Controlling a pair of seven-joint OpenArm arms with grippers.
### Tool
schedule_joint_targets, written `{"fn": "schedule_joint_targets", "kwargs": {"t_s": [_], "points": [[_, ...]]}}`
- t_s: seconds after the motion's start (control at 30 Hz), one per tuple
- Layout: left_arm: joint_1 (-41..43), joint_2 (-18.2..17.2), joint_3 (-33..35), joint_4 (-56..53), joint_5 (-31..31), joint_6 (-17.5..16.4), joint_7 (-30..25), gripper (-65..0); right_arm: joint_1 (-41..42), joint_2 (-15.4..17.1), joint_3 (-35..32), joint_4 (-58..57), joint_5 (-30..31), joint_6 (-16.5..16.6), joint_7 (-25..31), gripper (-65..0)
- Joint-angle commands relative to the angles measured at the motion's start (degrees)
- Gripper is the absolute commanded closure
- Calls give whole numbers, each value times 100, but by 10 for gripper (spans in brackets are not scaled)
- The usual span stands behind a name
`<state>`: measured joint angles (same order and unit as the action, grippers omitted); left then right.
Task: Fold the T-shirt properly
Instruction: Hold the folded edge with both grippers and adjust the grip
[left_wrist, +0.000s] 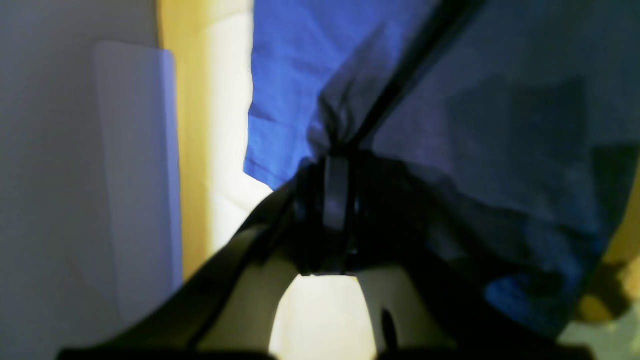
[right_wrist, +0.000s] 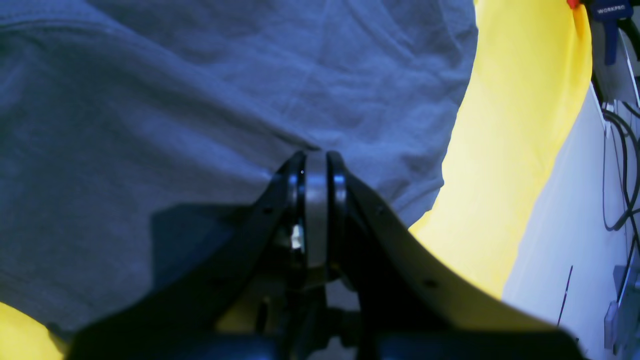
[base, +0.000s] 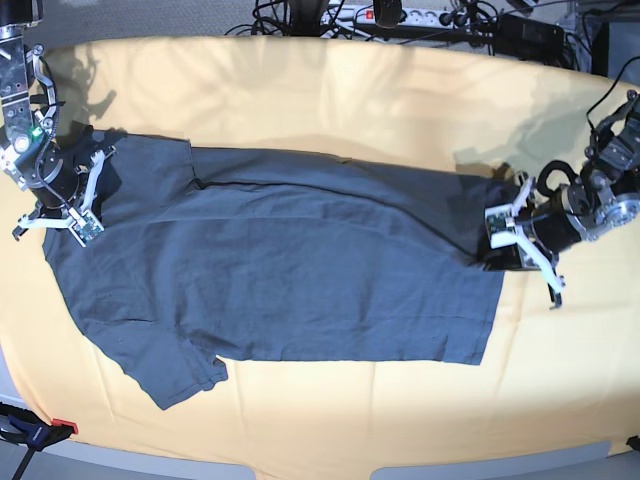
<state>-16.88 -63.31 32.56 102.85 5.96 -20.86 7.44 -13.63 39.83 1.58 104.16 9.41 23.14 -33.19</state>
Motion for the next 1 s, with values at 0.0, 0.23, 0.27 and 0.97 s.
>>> {"fn": "schedule_joint_targets", "kwargs": {"t_s": [0.0,0.23,0.27,0.97], "points": [[-109,-127,-74,52,-81,-59,-57,0,63,114,59,66,-31,-66,105,0],[-94,-42,-74,-197,-197,-678,-61,0,66,114,59,66,-33,-72,109,0],[-94,-28,-74,-284,-197,-505,-59,-6,81,114,59,66,-33,-149,107,0],[-42,-756,-74,136,-2404,-1914,1519,-464,-299,442,66,232,1829,1556,-1849,-372]]}}
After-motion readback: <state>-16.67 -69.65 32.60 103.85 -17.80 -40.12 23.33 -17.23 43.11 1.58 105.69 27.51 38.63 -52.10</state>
